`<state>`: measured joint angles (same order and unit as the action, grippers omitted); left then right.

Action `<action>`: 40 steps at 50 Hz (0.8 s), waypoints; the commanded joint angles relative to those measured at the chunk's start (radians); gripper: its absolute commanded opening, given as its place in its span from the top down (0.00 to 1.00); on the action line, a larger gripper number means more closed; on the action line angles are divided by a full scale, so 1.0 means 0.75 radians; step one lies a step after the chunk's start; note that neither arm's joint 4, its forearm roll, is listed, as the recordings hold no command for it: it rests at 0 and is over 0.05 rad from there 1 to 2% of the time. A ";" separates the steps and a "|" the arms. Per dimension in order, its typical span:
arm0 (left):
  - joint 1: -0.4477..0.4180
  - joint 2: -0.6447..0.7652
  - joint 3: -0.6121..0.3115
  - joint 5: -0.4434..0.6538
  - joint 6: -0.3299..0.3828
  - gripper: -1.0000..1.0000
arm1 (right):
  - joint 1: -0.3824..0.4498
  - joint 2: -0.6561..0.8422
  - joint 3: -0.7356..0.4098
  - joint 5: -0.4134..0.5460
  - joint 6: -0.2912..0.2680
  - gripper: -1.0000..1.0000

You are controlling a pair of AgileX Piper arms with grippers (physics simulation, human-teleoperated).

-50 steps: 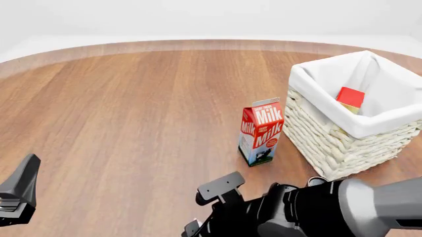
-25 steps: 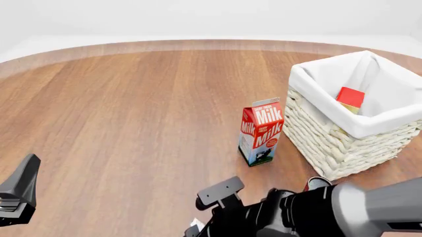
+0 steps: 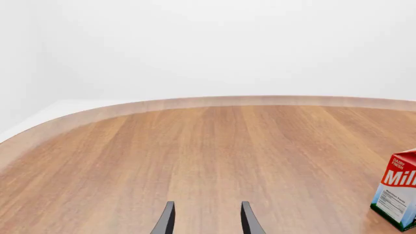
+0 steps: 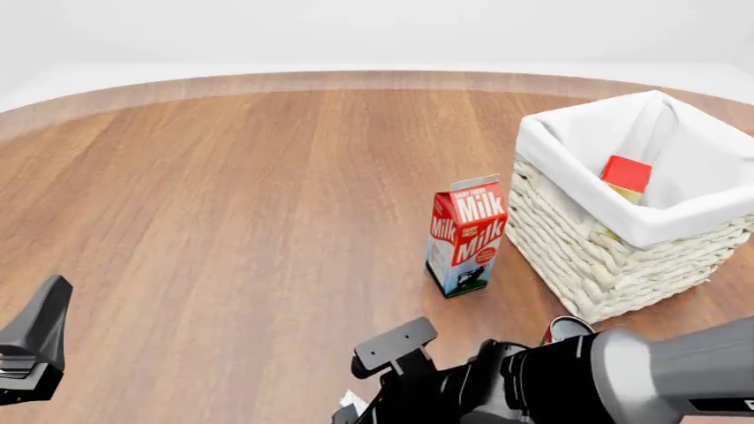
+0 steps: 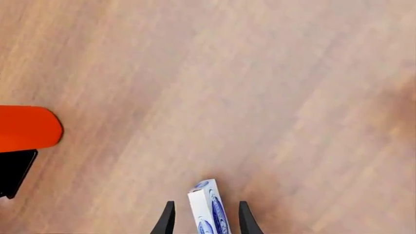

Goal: Pick up the cream cheese box and the butter, and put them in the basket.

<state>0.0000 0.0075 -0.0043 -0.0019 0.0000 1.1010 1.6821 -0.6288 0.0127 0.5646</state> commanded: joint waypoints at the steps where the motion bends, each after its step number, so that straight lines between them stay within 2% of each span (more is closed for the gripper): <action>1: 0.000 0.000 0.000 0.000 0.000 0.00 | -0.005 0.038 0.003 -0.017 0.000 1.00; 9: 0.000 0.000 0.000 0.000 0.000 0.00 | -0.018 0.023 -0.004 0.000 -0.014 1.00; 17: 0.000 0.000 0.000 0.000 0.000 0.00 | -0.034 -0.020 -0.047 0.075 -0.050 1.00; 22: 0.000 0.000 0.000 0.000 0.000 0.00 | -0.066 -0.076 -0.116 0.182 -0.116 1.00; 40: 0.000 0.000 0.000 0.000 0.000 0.00 | -0.155 -0.207 -0.275 0.428 -0.282 1.00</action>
<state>0.0000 0.0075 -0.0043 -0.0019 0.0000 1.0193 1.5822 -0.7655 0.2325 0.4150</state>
